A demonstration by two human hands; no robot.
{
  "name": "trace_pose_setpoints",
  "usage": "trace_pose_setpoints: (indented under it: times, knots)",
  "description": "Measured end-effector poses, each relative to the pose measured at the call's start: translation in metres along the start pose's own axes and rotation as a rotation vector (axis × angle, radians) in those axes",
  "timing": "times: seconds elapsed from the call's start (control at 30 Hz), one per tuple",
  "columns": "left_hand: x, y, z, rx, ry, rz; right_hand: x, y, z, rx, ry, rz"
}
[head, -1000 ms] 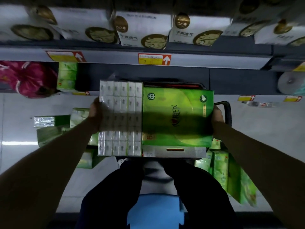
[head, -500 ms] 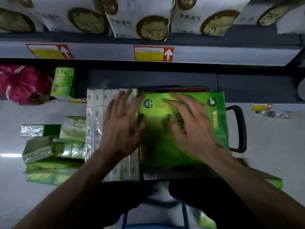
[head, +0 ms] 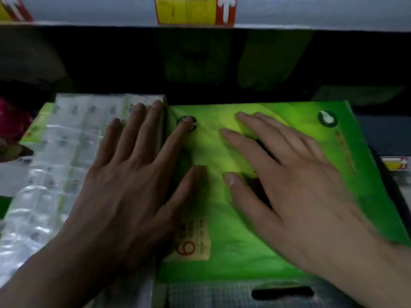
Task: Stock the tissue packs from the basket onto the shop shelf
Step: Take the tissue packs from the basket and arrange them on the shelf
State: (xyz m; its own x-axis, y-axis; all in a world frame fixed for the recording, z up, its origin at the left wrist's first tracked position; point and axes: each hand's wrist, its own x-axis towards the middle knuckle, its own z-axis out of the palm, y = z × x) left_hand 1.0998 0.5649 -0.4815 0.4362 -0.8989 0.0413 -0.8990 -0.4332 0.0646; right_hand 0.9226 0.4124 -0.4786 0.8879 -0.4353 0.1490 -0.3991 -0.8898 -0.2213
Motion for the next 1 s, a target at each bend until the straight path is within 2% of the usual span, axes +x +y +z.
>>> trace_pose_setpoints:
  times: [0.23, 0.33, 0.7, 0.77, 0.83, 0.87, 0.93, 1.0]
  knots:
    - [0.006, 0.006, 0.002, -0.078, 0.042, -0.054, 0.017, -0.014, -0.013, -0.021, -0.101, 0.070]
    - [0.005, 0.006, -0.001, -0.065, 0.004, -0.048, 0.020, -0.022, -0.017, -0.027, -0.151, 0.086]
    - [-0.004, 0.010, -0.008, -0.093, 0.017, -0.048, -0.005, -0.024, -0.008, -0.018, -0.113, 0.065]
    - [-0.003, 0.005, -0.015, -0.212, 0.007, -0.022, -0.008, -0.019, -0.010, 0.041, -0.101, 0.062]
    - [-0.008, -0.006, -0.030, -0.508, 0.059, -0.008, -0.013, -0.010, -0.014, 0.113, -0.057, 0.083]
    - [-0.012, -0.014, -0.039, -0.622, 0.125, -0.027, -0.014, -0.003, -0.016, 0.135, -0.038, 0.114]
    - [-0.021, -0.039, -0.050, -0.663, 0.264, -0.148, -0.008, 0.017, -0.022, 0.153, -0.006, 0.218]
    - [-0.031, -0.066, -0.049, -0.631, 0.239, -0.338, -0.001, 0.040, -0.030, 0.171, 0.036, 0.379]
